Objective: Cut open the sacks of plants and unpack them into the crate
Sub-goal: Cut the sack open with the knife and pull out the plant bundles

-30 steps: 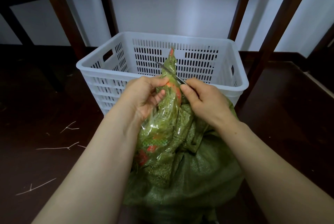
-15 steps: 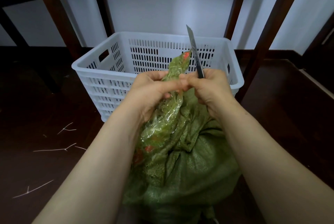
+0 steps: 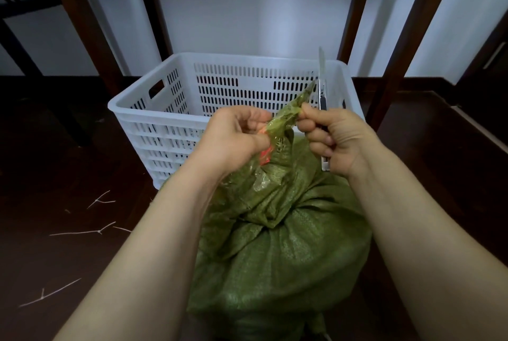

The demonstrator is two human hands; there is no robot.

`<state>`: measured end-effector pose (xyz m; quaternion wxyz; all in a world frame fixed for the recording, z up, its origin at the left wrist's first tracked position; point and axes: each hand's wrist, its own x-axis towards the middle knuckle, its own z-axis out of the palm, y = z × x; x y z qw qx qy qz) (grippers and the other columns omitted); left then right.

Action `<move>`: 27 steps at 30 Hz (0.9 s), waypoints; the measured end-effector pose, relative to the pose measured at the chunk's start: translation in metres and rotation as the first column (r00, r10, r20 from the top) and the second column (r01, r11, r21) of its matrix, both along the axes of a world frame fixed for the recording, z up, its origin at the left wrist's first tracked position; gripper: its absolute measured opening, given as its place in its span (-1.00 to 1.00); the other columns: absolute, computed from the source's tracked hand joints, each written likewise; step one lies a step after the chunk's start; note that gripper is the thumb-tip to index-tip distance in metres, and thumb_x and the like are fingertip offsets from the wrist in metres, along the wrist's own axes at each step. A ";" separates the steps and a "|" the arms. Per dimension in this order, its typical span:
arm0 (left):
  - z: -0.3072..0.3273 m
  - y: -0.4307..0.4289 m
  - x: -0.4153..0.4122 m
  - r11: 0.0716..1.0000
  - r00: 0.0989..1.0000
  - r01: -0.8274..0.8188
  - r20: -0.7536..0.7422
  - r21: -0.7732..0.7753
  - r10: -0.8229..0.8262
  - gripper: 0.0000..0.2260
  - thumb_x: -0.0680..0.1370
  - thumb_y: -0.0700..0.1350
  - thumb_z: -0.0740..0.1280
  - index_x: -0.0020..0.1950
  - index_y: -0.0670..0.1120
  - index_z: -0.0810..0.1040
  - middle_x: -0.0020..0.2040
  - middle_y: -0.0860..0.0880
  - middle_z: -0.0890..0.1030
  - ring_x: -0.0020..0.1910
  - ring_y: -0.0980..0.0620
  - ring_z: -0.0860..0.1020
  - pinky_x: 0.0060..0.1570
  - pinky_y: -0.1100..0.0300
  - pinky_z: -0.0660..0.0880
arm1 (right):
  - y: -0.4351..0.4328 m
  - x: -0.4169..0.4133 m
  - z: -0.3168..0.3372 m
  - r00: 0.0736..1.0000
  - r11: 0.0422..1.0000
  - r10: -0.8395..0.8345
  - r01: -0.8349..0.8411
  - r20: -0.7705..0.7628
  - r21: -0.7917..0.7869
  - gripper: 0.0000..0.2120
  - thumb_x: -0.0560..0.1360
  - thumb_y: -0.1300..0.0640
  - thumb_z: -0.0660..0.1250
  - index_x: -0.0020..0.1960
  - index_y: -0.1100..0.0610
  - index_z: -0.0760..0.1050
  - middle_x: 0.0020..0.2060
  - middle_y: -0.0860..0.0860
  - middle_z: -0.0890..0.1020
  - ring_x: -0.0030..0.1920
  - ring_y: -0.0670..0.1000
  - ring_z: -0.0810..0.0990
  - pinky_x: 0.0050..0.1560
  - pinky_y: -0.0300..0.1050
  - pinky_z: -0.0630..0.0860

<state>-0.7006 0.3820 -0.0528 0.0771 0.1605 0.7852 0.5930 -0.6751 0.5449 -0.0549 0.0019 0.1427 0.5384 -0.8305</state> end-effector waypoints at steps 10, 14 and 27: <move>-0.002 -0.001 0.004 0.929 0.936 -0.152 0.350 0.336 0.026 -0.88 0.47 -0.22 0.40 -0.11 -0.28 0.61 -0.32 -0.17 0.66 -0.38 -0.05 0.61 -0.29 0.10 0.61 | -0.020 0.005 -0.006 0.999 0.969 -0.031 0.039 -0.040 0.244 -0.78 0.37 0.06 0.49 -0.17 0.17 0.52 -0.34 0.07 0.58 -0.67 -0.18 0.20 -0.69 -0.36 0.12; -0.003 -0.004 0.004 0.934 0.917 -0.133 0.399 0.330 -0.010 -0.76 0.43 -0.16 0.42 0.00 -0.31 0.60 -0.25 -0.18 0.66 -0.30 -0.08 0.62 -0.19 0.02 0.61 | -0.027 0.009 -0.002 0.999 0.969 -0.034 0.043 -0.040 0.244 -0.88 0.38 0.27 0.47 -0.17 0.17 0.53 -0.58 -0.04 0.51 -0.71 -0.20 0.30 -0.70 -0.38 0.20; -0.007 -0.002 -0.005 0.878 0.897 -0.409 0.285 0.251 0.337 -0.89 0.46 -0.28 0.33 -0.25 -0.17 0.48 -0.52 -0.03 0.51 -0.52 0.00 0.47 -0.38 0.16 0.45 | -0.029 0.000 -0.005 0.998 0.998 0.029 -0.025 -0.064 0.064 -0.92 0.44 0.38 0.35 -0.14 0.25 0.58 -0.58 -0.06 0.53 -0.69 -0.19 0.20 -0.71 -0.36 0.07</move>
